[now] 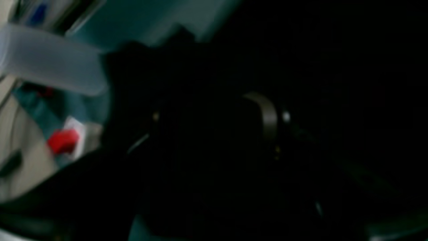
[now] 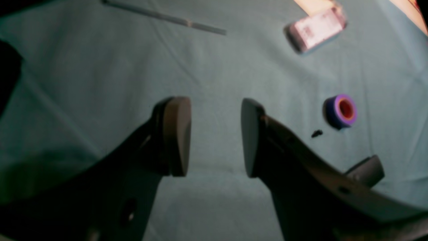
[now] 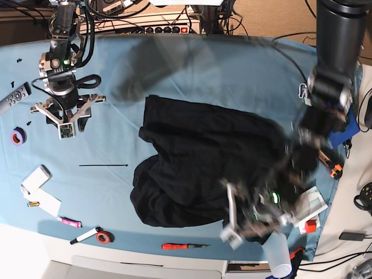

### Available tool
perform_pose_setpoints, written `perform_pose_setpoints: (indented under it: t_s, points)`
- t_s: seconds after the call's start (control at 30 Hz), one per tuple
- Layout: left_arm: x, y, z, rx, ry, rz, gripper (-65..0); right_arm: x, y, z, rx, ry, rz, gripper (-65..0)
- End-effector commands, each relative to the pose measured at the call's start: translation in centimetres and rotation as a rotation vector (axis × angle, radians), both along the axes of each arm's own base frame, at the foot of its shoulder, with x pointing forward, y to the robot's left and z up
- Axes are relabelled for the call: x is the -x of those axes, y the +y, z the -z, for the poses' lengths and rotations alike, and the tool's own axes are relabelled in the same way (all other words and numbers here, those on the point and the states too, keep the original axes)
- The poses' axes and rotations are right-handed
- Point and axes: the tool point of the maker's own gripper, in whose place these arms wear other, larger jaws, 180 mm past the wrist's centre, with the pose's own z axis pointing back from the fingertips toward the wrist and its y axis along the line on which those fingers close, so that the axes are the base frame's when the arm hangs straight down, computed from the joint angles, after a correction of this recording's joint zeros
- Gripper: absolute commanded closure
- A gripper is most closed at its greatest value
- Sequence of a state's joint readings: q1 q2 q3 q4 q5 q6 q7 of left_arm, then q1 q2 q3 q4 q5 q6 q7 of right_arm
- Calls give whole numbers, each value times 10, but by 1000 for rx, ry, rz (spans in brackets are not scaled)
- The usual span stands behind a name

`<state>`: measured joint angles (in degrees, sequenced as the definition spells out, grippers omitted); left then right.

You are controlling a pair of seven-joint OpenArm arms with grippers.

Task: Layout the t-shirt on the table in an organized manner, then fold the t-shirt properly
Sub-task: 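Grasp the shirt with the left gripper and pull it outward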

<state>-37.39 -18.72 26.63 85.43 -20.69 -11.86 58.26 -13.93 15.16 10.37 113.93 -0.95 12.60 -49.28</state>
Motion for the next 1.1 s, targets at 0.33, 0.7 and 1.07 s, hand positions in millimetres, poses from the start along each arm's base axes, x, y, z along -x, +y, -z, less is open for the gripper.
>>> perform_pose_setpoints:
  t_s: [0.33,0.7,1.07]
  points:
    - [142,-71,57,142,38,392,-306,-12,-50,4,29,5,167,-251]
    - [183,-83,99,-28,-24,531,-304,-8,-58,2,-21,-7,200,-251]
    - [177,-108,113,-219,-190,472,-305,-8,-58,3,-22,-4,199,-251]
